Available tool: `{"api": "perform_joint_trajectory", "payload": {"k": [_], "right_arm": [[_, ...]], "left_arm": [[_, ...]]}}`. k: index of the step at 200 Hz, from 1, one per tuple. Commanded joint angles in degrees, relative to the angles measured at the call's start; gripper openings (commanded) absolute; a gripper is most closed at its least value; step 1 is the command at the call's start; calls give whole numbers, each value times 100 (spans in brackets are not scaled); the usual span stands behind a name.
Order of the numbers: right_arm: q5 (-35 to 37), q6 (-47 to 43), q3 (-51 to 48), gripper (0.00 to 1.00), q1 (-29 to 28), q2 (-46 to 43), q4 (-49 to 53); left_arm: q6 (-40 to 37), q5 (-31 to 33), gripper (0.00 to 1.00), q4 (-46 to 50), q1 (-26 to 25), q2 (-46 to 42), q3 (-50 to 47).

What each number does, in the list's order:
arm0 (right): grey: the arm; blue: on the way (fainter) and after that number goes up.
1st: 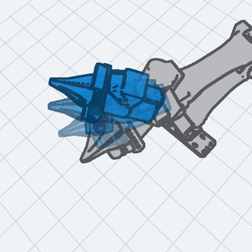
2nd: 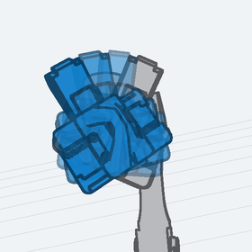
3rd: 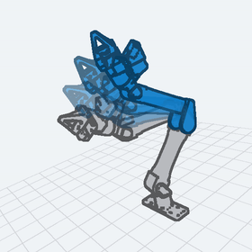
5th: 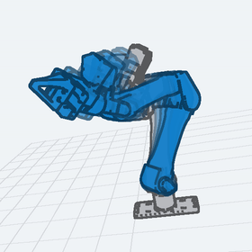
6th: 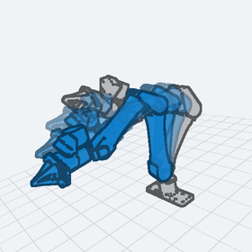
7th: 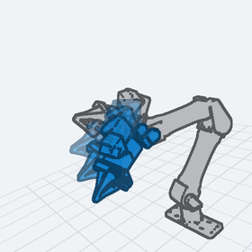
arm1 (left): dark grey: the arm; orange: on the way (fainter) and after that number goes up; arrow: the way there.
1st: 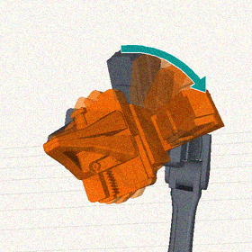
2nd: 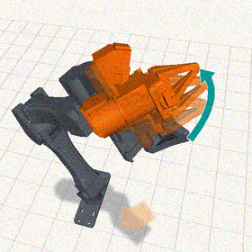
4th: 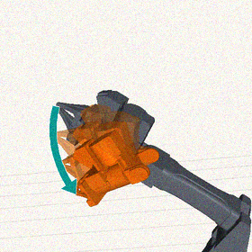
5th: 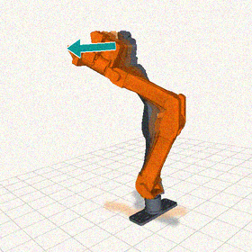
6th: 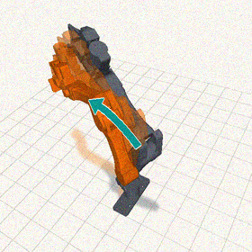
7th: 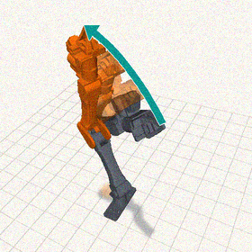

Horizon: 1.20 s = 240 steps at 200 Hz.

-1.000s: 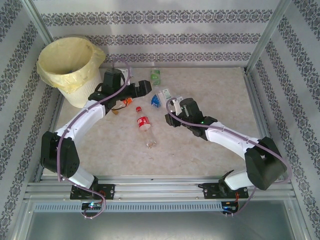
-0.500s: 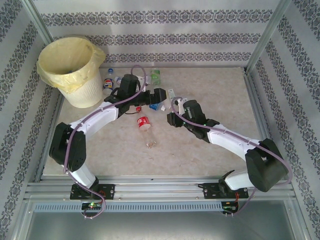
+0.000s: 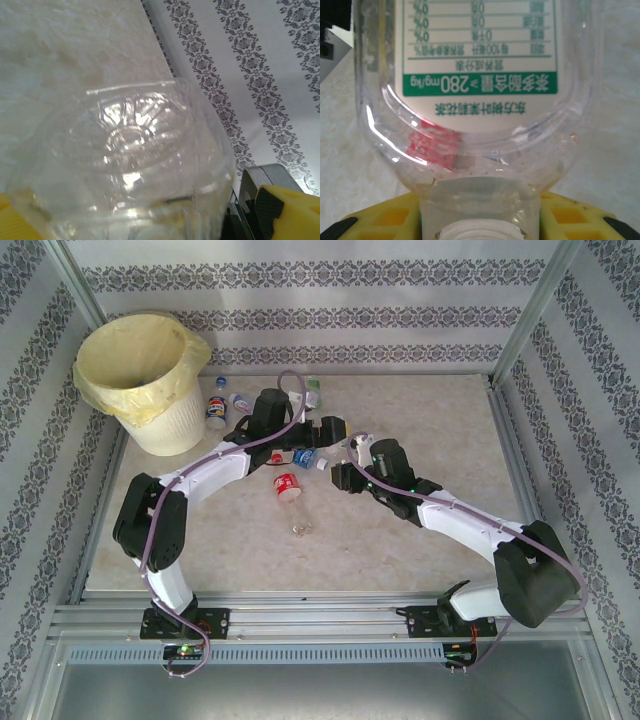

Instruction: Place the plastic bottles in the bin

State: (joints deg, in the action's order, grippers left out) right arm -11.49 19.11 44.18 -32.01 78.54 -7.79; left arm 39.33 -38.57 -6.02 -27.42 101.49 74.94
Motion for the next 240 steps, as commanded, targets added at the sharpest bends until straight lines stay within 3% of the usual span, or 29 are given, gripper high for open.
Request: {"api": "perform_joint_trajectory", "payload": {"k": [1, 28, 70, 90, 120, 150, 163, 240], "right_arm": [[-389, 57, 231, 25, -7, 43, -306], [-565, 123, 249, 26, -3, 77, -374], [-739, 179, 283, 34, 33, 142, -389], [-879, 191, 311, 47, 70, 150, -348], [-873, 145, 362, 57, 90, 151, -215], [-1008, 81, 397, 81, 140, 87, -107], [-1057, -23, 422, 98, 151, 27, 3], [-838, -419, 321, 98, 281, -577, 591]], "left_arm": [[-288, 276, 97, 334, -67, 128, 290], [-531, 318, 89, 579, -114, 193, 409], [-620, 688, 66, 631, -128, 136, 347], [-587, 813, 61, 583, -123, 116, 322], [-502, 869, 57, 464, -111, 142, 328], [-427, 900, 55, 381, -88, 143, 345], [-405, 884, 55, 334, -46, 142, 346], [-358, 885, 54, 329, 93, 126, 451]]}}
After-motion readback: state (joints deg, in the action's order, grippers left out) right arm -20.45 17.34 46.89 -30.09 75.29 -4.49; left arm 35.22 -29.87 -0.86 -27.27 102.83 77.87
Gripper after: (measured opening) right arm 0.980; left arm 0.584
